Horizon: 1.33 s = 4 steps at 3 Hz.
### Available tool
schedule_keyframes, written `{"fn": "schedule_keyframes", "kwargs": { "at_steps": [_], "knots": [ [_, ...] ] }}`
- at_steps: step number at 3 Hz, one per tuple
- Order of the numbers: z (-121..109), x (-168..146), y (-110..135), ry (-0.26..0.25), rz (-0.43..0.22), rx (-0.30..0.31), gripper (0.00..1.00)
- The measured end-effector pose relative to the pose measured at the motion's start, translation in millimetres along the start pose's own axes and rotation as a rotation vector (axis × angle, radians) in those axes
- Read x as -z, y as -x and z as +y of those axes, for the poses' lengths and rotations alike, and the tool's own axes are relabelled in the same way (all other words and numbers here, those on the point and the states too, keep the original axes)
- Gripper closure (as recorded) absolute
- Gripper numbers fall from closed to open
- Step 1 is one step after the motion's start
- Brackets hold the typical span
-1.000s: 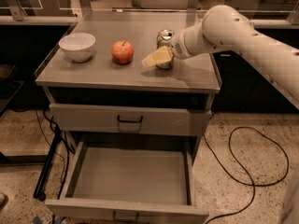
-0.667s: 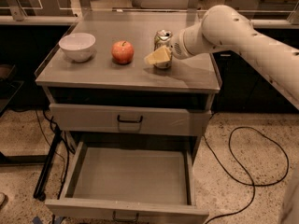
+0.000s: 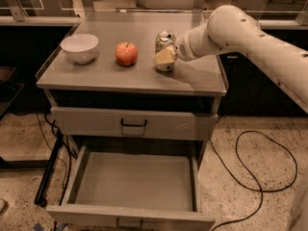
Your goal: Place 7up can into middle drawer
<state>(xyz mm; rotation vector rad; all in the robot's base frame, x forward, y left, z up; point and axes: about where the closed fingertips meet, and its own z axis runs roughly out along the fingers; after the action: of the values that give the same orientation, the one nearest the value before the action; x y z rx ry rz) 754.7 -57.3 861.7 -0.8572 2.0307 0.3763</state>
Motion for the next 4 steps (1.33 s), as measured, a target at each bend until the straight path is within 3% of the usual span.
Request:
{"fn": "schedule_keyframes", "kwargs": {
  "at_steps": [1,2,4],
  "knots": [
    [0.4,0.9,0.6,0.001,-0.001,0.002,0.99],
    [8.8,20.8,13.1,0.012,-0.028,0.035,1.0],
    [35.9,86.0,-5.8,0.034,-0.026,0.0,1.0]
  ]
}}
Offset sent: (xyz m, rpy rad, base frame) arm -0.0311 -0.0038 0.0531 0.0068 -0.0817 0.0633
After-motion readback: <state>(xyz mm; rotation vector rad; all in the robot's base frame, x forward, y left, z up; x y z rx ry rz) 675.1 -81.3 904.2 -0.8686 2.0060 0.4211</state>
